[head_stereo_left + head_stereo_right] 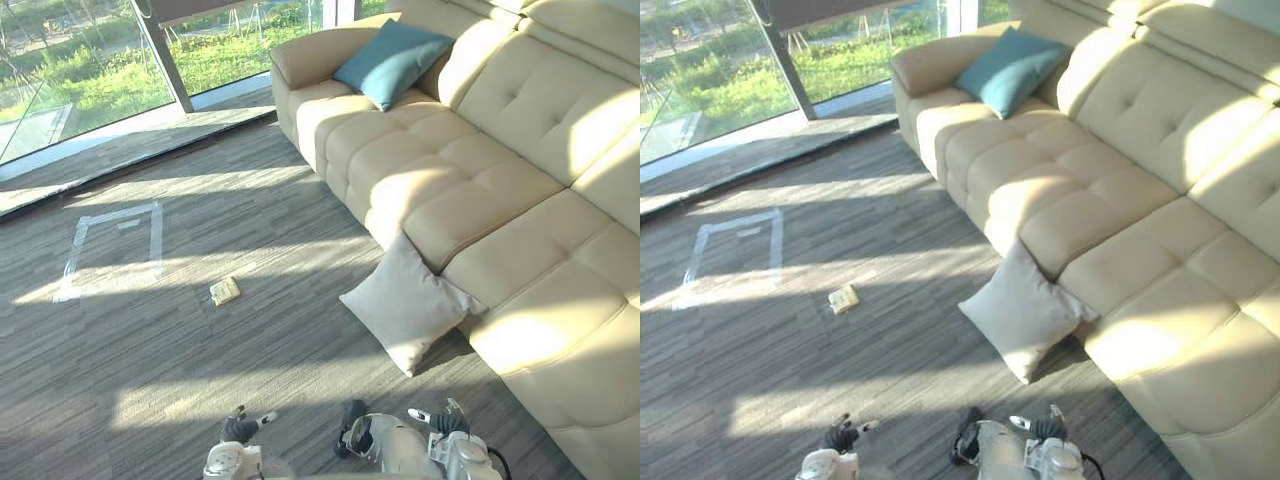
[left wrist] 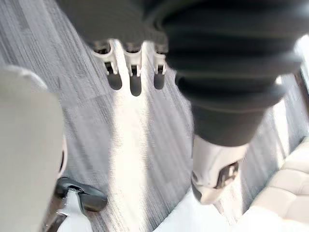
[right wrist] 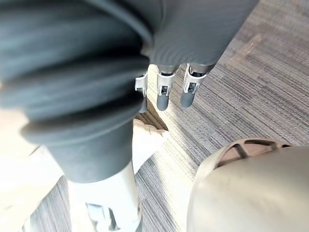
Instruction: Pick up cushions and gather them together orderly.
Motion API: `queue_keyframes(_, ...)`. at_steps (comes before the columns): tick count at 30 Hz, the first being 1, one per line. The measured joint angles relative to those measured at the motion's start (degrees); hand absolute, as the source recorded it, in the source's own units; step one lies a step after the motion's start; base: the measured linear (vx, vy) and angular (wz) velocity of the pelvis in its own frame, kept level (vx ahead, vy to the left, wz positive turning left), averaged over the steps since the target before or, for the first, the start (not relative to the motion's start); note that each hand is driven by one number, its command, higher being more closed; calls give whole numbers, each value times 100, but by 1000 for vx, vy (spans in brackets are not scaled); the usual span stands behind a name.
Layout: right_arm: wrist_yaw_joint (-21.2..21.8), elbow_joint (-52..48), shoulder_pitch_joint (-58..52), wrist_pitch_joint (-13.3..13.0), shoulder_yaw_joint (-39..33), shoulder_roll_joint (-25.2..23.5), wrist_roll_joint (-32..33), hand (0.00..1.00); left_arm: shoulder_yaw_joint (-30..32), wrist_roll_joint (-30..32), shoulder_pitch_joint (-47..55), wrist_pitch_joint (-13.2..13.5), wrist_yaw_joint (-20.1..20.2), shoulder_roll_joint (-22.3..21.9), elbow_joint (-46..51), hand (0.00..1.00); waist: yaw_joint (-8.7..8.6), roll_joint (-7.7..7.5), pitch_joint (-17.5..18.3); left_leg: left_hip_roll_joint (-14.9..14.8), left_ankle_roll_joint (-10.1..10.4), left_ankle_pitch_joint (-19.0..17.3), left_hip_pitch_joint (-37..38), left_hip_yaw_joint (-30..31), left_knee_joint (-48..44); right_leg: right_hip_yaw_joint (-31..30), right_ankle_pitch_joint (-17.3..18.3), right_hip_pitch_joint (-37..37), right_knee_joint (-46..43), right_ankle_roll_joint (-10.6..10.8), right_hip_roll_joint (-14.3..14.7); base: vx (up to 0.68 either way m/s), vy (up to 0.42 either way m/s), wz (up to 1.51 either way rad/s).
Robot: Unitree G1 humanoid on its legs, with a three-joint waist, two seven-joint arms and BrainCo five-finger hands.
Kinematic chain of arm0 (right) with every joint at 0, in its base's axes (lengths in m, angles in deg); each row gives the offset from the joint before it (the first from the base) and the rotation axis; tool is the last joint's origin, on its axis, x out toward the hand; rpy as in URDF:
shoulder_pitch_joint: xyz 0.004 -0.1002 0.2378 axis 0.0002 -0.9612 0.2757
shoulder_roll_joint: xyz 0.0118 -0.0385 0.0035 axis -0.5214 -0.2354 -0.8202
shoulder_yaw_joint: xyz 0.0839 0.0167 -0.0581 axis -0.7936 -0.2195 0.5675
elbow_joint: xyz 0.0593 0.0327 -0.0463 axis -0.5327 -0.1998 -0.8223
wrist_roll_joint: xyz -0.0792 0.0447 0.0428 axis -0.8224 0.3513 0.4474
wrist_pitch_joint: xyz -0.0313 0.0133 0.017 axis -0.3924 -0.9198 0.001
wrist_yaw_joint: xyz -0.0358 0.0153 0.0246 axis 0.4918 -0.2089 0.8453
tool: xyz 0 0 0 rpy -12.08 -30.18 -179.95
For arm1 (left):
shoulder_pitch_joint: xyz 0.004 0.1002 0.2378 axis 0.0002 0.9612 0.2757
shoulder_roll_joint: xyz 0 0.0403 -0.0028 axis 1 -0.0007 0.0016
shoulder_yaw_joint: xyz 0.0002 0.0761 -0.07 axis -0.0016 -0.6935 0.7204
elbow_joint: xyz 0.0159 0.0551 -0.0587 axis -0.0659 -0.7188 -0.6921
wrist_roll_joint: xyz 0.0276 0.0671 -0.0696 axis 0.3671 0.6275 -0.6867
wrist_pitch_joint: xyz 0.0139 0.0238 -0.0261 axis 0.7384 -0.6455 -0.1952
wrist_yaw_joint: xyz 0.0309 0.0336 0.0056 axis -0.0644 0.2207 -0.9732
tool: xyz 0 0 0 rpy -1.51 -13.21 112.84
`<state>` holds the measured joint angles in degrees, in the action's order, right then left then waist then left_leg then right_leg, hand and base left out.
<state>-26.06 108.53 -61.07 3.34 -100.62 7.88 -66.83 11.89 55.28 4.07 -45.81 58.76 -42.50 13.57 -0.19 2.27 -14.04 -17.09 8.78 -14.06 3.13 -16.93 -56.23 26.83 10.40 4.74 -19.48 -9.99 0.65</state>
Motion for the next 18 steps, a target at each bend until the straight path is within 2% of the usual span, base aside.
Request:
queue_keyframes(1, -2, 7, -41, 20, 7, -24, 2, 0, 21, 6, 36, 8, -12, 8, 110, 0, 56, -65, -16, -84, -12, -17, -209, -17, -381, -145, 113, -230, 30, 9, 51, 323, -97, -70)
queue_keyframes(2, -4, 11, -64, 36, 22, -77, 3, 0, 26, 5, 73, 10, -9, 25, 213, 0, 75, -125, -18, -92, -76, -68, -460, -61, -390, -302, 212, -422, 125, 114, 82, 302, -87, -73)
queue_keyframes(4, -10, 22, -89, 76, 15, -68, 6, 0, 100, -6, 119, 23, -11, 0, 319, 0, 93, -170, -24, 70, -203, -197, -834, -121, 415, -692, 256, -656, 311, 220, 102, 295, -38, -77)
queue_keyframes(5, -11, 22, -88, 78, 11, -67, 6, 0, 110, -7, 119, 23, -11, -3, 324, 0, 94, -168, -25, 92, -211, -201, -849, -117, 493, -719, 258, -675, 321, 227, 100, 284, 1, -84)
queue_keyframes(6, -21, 23, -87, 84, 8, -70, 4, 0, 117, -10, 117, 22, -19, -34, 346, 0, 101, -162, -27, 231, -267, -231, -966, -67, 1173, -965, 257, -788, 394, 275, 102, 256, 48, -111)
queue_keyframes(7, -45, 18, -86, 87, 7, -95, 5, 0, 128, -10, 113, 23, -27, -46, 363, 0, 138, -175, -35, 532, -255, -220, -1009, 259, 2223, -1296, 255, -865, 406, 307, 70, 328, 104, -154)
queue_keyframes(9, -82, 13, -88, 89, 11, -124, 6, 0, 154, -10, 82, 26, -32, -54, 366, 0, 224, -204, -52, 851, -210, -133, -1032, 882, 3138, -1740, 319, -1007, 408, 421, 38, 330, 152, -131)
queue_keyframes(11, -117, 9, -131, 88, 81, -127, 3, 0, 181, -12, 71, 26, -40, -63, 364, 0, 242, -215, -53, 1037, -238, 111, -1099, 1308, 3516, -2122, 422, -1146, 385, 603, 26, 371, 255, -101)
queue_keyframes(13, -130, -52, -221, 82, 130, -94, 3, 0, 214, -19, 77, 27, -54, -108, 320, 0, 242, -148, -4, 1041, -375, 700, -1082, 1404, 3845, -2417, 566, -1174, 349, 854, 81, 336, 348, -89)
queue_keyframes(14, -137, -86, -259, 86, 168, -106, 3, 0, 260, -61, 59, 34, -48, -101, 282, 0, 272, -125, 43, 1031, -351, 905, -1070, 1343, 3719, -2613, 678, -1193, 269, 1002, 82, 298, 372, -95)
queue_keyframes(15, -128, -126, -331, 94, 212, -209, 1, 0, 328, -56, 61, 28, -48, -35, 257, 0, 302, -309, 155, 1089, -457, 788, -989, 1050, 3751, -2813, 741, -1120, 148, 1225, -88, 235, 299, -97)
queue_keyframes(16, -129, -169, -393, 92, 216, -256, 1, 0, 344, -63, 88, 27, -51, 23, 256, 0, 323, -426, 235, 1139, -502, 725, -948, 869, 3778, -2865, 761, -1073, 92, 1304, -197, 273, 330, -91)
queue_keyframes(18, -132, -191, -478, 89, 201, -391, 3, 0, 354, -58, 89, 19, -56, 104, 182, 0, 342, -555, 308, 1231, -656, 589, -674, 458, 3854, -2904, 672, -1028, -38, 1434, -408, 237, 295, -84)
